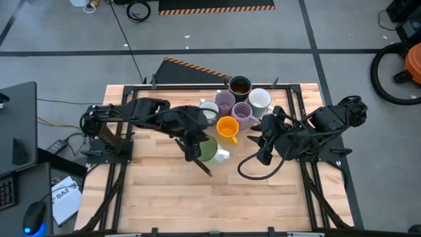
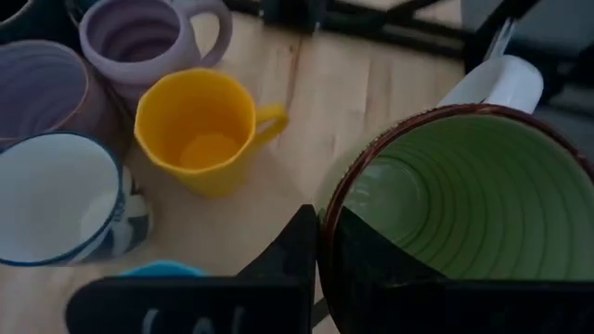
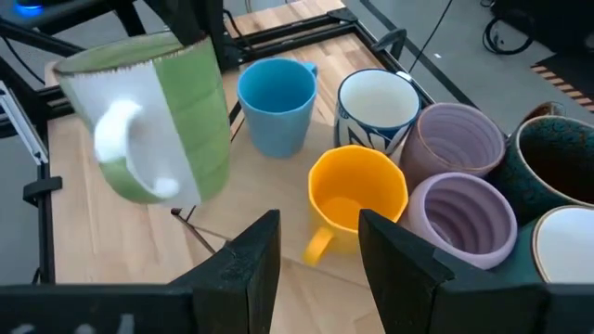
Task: Place coffee mugs
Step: Put the green mug on the shelf, then return to Home Position
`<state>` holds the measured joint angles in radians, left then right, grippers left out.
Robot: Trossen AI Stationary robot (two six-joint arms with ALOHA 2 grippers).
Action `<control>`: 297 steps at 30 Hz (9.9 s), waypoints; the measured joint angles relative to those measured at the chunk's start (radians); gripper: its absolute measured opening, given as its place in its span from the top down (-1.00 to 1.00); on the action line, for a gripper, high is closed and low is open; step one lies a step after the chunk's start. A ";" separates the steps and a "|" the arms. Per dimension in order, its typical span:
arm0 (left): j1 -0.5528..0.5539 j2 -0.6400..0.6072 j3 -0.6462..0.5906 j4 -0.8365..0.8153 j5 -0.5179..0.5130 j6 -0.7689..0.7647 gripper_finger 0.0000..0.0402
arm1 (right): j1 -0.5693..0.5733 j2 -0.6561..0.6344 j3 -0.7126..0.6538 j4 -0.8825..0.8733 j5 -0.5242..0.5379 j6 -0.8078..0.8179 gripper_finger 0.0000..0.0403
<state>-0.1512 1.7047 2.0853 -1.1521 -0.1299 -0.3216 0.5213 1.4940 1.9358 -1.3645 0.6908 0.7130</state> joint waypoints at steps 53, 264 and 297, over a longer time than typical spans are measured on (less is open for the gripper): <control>0.032 0.211 0.000 -0.102 -0.001 0.541 0.86 | 0.000 0.001 0.000 0.078 0.049 0.014 0.24; 0.115 -1.224 -1.584 1.210 -0.033 -0.209 0.95 | 0.063 -1.403 -1.635 1.436 -0.107 -0.127 0.57; 0.115 -1.705 -1.794 1.108 -0.103 -0.214 0.95 | 0.064 -1.404 -1.804 1.822 -0.047 -0.141 0.57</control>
<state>-0.0364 0.0002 0.2913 -0.0444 -0.2332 -0.5356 0.5850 0.0898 0.1322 0.4574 0.6441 0.5720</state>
